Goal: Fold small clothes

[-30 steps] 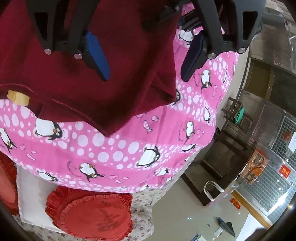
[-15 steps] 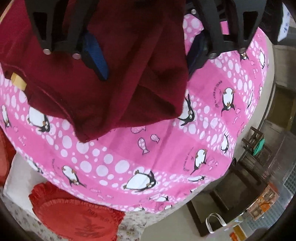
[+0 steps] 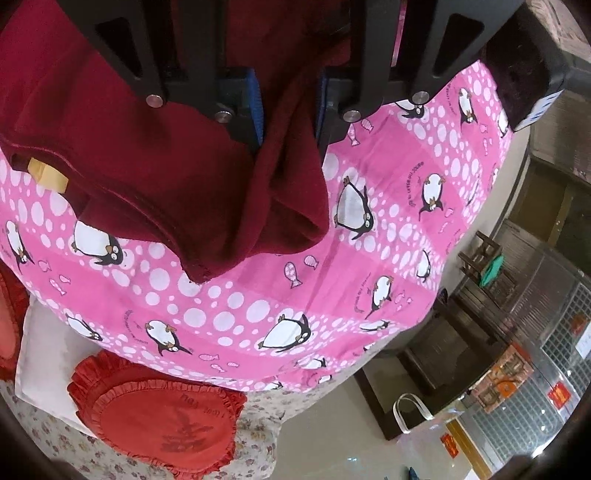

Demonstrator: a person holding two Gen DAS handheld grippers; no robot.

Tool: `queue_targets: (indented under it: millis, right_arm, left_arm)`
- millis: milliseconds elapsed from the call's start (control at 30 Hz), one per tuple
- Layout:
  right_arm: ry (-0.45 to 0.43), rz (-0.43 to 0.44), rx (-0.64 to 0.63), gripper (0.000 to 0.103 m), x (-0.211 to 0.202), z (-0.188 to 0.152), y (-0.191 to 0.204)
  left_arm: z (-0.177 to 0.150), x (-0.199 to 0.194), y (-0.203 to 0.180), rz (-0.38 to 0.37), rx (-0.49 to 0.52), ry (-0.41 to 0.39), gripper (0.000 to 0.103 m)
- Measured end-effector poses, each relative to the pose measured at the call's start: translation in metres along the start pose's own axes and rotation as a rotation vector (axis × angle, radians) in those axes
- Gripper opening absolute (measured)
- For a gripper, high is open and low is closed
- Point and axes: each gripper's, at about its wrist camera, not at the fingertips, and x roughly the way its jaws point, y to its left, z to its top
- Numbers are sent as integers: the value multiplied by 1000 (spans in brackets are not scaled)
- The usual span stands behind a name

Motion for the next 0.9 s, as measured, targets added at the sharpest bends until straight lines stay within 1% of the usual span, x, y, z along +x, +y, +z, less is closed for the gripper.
queue_targets:
  millis: [33,67,100,133,167,200,367,567,700,733,900]
  right_arm:
    - [-6,8,2,22,-3,-1,-1]
    - [-11,10,2,21,-4,-2,-1]
    - [-22,13,2,21,-9,-3,-2]
    - [-29,16,3,21,-12,-4,-4]
    - [-37,19,5,21,-16,-4,-6]
    - [-46,25,7,21,-23,-5,-8]
    - [-91,29,13,20,-50,-9,-18]
    - [-152,1,30,19,-95,-21,-40]
    - [-201,-17,68,18,-127,-37,-69]
    - [-212,-21,78,18,-134,-41,-76]
    - [-263,-33,138,17,-164,-64,-112]
  left_arm:
    - [-1,1,-2,-13,-4,16,67]
    - [-3,0,-7,-23,-3,24,53]
    - [-4,0,-13,-28,13,23,48]
    - [-5,-3,-19,-31,32,14,45]
    - [-6,-6,-24,-31,54,5,40]
    - [-6,-8,-32,-29,80,-4,38]
    - [-4,-19,-68,-29,137,-9,33]
    - [-6,-18,-115,-38,213,5,31]
    - [-13,-10,-152,-58,266,25,31]
    - [-15,-8,-159,-57,263,32,31]
    - [-29,12,-202,-81,311,69,31]
